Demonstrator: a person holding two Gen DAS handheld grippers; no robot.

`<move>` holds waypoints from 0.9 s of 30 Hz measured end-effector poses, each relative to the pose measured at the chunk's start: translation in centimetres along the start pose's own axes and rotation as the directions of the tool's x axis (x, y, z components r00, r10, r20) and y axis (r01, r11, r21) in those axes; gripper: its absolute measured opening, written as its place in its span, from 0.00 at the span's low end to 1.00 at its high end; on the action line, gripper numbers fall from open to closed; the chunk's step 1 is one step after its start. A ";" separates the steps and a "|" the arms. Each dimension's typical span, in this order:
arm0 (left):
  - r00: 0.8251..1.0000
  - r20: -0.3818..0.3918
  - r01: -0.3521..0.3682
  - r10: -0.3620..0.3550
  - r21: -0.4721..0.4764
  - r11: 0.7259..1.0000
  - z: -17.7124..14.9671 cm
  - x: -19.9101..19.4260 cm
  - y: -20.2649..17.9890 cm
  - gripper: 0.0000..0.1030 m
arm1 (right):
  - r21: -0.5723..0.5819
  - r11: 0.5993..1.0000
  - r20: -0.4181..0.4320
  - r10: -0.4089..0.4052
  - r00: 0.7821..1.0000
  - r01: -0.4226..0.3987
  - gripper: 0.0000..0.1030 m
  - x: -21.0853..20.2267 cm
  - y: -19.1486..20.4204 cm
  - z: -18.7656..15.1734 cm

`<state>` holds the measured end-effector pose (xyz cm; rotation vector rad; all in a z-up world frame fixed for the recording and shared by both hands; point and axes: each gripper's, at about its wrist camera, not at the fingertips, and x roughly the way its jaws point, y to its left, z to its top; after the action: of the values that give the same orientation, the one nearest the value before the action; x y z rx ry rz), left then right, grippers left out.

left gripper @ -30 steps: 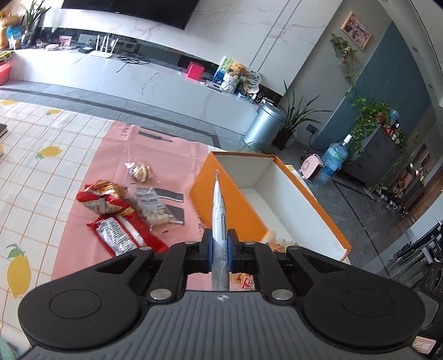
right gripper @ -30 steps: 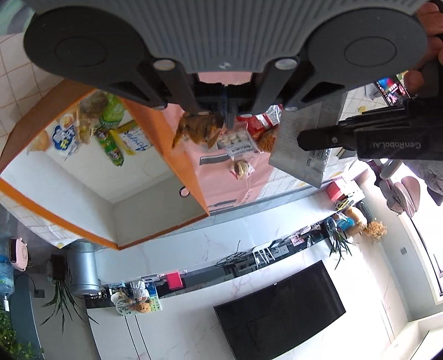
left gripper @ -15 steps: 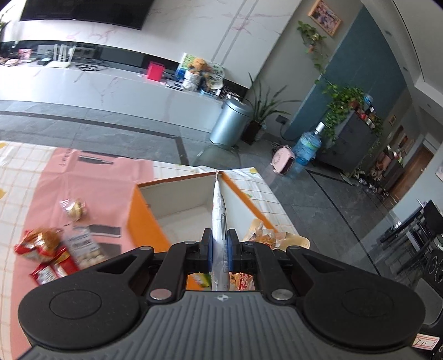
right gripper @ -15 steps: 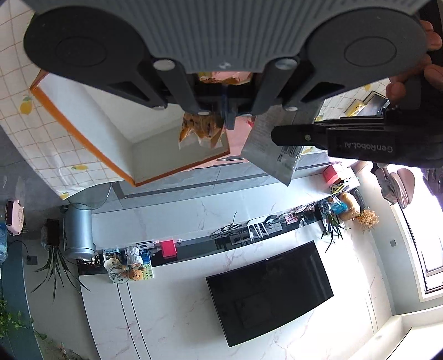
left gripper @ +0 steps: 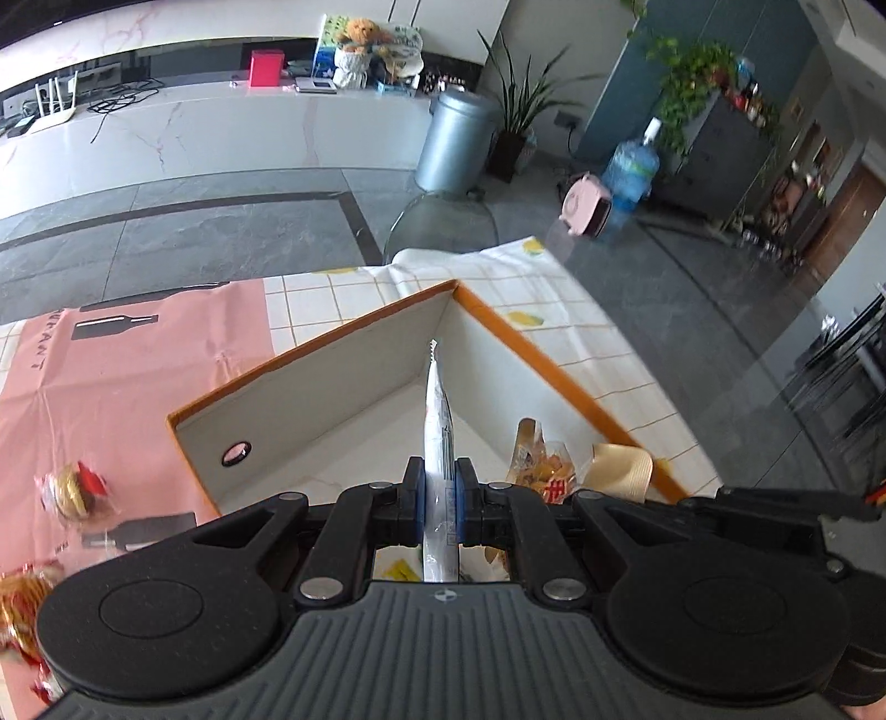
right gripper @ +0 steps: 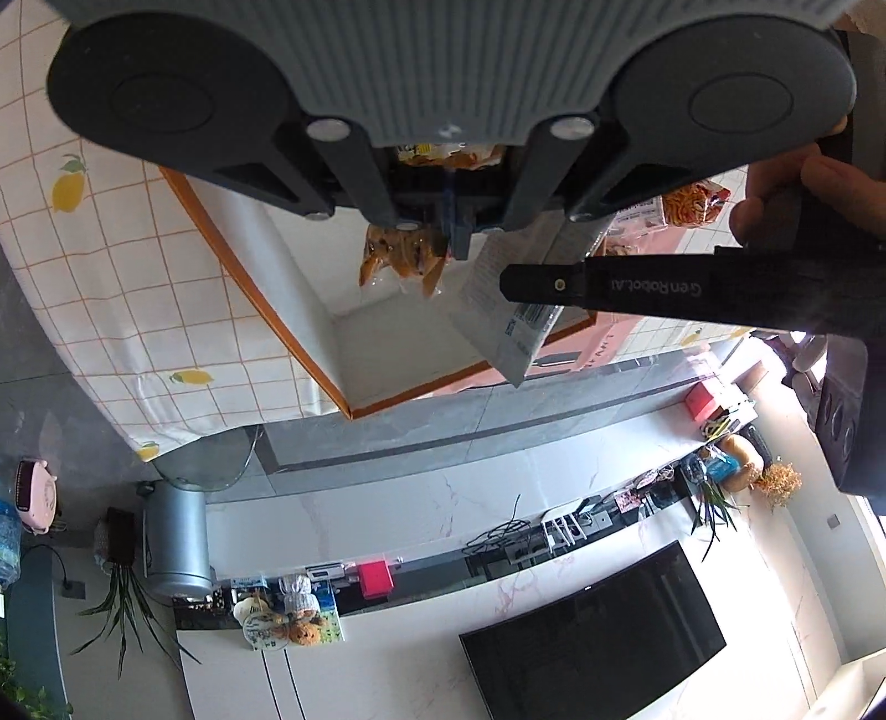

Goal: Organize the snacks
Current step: 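Carry both packets into the orange box and open both tools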

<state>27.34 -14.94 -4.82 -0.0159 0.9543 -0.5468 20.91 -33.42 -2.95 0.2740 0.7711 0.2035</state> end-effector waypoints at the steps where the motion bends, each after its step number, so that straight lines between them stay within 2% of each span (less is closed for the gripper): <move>1: 1.000 -0.011 -0.006 0.006 0.004 1.000 0.1 0.7 0.3 0.10 | 0.000 1.000 -0.008 0.000 1.000 0.000 0.00 0.8 -0.2 0.3; 11: 0.993 -0.120 -0.009 0.009 0.002 1.000 1.2 4.8 3.1 0.10 | -0.113 0.993 -0.109 -0.056 0.992 0.044 0.00 7.7 0.1 1.6; 18: 0.983 -0.179 -0.026 0.032 0.033 0.999 1.3 5.4 3.8 0.10 | -0.125 0.992 -0.155 -0.020 0.988 0.001 0.00 9.6 1.1 2.3; 23: 0.984 -0.174 -0.032 0.041 0.052 0.998 1.6 4.8 3.9 0.11 | -0.078 0.997 -0.191 -0.003 0.982 -0.012 0.00 11.0 1.0 2.5; 27: 0.989 -0.148 -0.020 0.027 0.053 0.998 1.9 3.4 4.5 0.16 | -0.039 0.999 -0.209 0.014 0.978 -0.023 0.00 11.5 0.8 2.5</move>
<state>32.30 -12.99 -7.48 0.0836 1.0839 -0.5565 30.69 -29.90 -8.55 0.2229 0.9716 0.2685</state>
